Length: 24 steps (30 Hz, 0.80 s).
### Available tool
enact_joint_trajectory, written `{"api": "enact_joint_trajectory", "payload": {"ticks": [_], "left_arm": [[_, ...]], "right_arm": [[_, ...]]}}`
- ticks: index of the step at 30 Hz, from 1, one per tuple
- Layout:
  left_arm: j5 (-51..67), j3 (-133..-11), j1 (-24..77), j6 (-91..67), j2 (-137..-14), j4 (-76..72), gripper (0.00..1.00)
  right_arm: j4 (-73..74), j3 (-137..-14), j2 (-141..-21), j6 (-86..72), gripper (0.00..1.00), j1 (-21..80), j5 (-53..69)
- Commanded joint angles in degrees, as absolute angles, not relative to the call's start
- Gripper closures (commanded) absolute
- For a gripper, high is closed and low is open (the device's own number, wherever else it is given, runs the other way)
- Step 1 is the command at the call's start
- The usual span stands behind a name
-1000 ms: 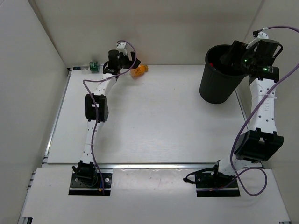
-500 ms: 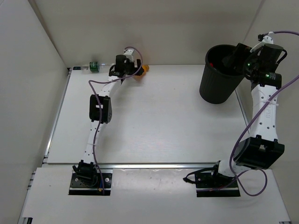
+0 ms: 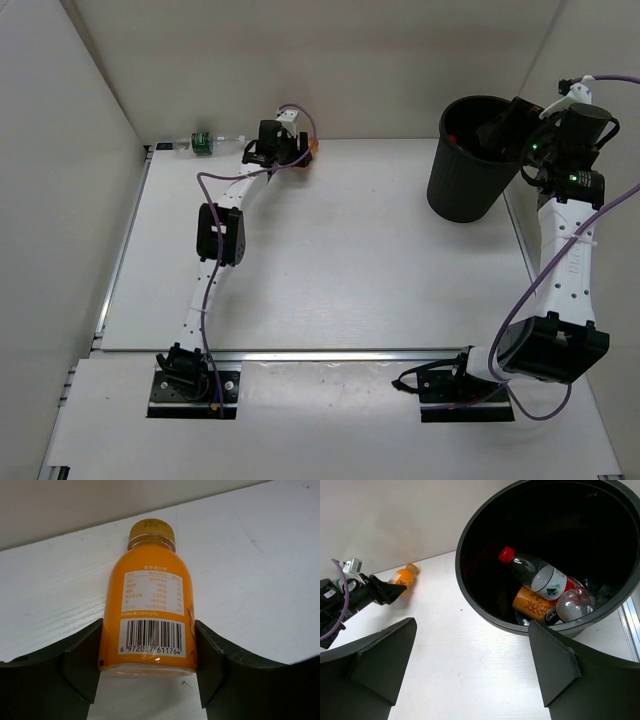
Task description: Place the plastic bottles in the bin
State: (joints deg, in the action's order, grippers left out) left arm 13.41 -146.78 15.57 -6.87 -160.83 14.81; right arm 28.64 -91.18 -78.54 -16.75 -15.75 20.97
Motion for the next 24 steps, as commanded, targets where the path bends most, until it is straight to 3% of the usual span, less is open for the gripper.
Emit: {"api": "enact_joint_trajectory", "payload": {"ticks": [1, 5, 9, 11, 13, 15, 18, 24], "left_arm": [[16.4, -150.3, 16.0, -8.3, -152.8, 15.3, 0.45], [22.6, -152.1, 15.6, -14.4, -149.7, 17.3, 0.45], [41.5, -145.5, 14.5, -27.4, -142.5, 14.9, 0.56], [50.4, -136.4, 14.8, -36.5, -137.4, 5.1, 0.64], [57.1, -110.4, 15.5, -47.5, -124.6, -16.7, 0.62], [54.4, -85.8, 15.0, -57.4, -111.2, -47.2, 0.48], [50.7, -76.3, 14.7, -51.6, -98.1, -39.8, 0.52], [38.4, -64.1, 22.5, -34.7, -79.6, -20.0, 0.47]], "right_arm": [[27.2, -92.1, -76.6, -16.3, 0.09, -13.9, 20.7], [32.4, -97.1, -79.6, -13.2, 0.08, -7.8, 20.7], [34.7, -98.4, -82.6, -14.1, 0.07, -1.3, 23.8], [33.3, -96.2, -82.7, -16.6, 0.04, -0.3, 27.7], [27.6, -89.8, -80.6, -18.7, 0.02, 1.6, 30.8], [22.1, -84.0, -77.7, -21.7, 0.02, 2.6, 33.1], [18.1, -80.2, -74.5, -25.0, 0.01, 3.4, 34.8], [5.0, -67.6, -68.2, -32.2, 0.02, 10.5, 31.8]]}}
